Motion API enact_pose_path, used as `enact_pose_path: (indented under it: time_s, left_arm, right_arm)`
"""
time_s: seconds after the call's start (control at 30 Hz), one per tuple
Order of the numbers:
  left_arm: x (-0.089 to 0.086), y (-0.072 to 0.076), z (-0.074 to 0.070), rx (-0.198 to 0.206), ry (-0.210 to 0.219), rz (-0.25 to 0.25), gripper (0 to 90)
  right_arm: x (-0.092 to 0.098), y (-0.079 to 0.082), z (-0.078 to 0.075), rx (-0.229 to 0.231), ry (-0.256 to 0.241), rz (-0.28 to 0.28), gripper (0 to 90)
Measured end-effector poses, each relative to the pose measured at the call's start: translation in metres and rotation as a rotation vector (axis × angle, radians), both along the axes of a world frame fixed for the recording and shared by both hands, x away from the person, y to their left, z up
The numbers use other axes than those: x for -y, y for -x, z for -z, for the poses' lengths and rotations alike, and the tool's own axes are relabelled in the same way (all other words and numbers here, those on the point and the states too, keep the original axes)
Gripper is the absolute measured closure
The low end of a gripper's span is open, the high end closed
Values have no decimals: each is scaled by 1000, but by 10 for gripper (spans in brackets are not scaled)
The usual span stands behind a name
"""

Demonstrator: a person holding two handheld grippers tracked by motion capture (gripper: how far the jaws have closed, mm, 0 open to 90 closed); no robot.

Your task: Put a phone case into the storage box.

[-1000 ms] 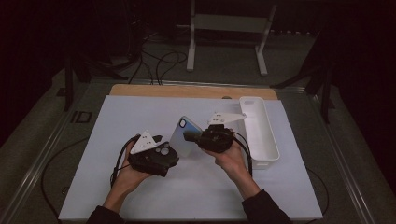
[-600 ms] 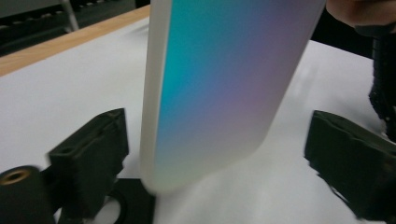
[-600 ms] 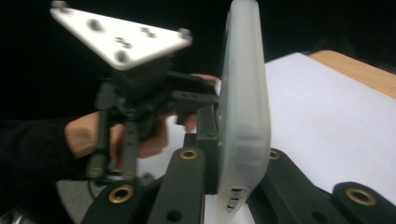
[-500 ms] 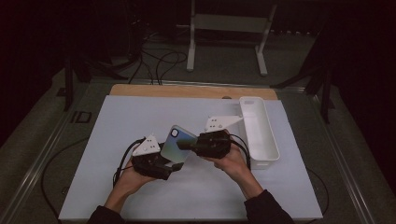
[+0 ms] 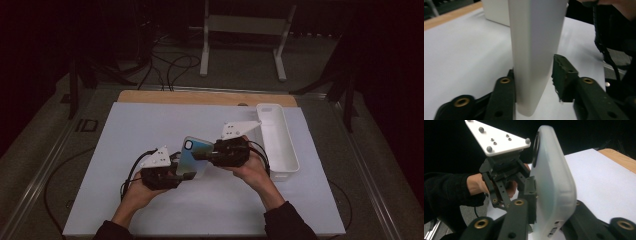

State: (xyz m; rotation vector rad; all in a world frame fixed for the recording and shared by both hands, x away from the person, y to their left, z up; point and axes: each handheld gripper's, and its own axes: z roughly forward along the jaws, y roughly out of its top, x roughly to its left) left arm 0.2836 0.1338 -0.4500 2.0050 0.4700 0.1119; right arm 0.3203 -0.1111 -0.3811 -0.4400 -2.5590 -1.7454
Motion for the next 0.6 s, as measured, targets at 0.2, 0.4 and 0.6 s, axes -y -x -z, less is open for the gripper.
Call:
enact_pose_path:
  time_s: [0.2,0.4,0.6]
  left_arm:
    - [3,0,2,-11,7,23,832]
    - [5,1,3,7,3,-13,858]
    - [4,1,2,22,-4,-41,862]
  right_arm:
    - [1,-1,0,13,-4,30,593]
    - [-5,1,1,21,5,74,424]
    - [-9,1,3,18,42,130,287]
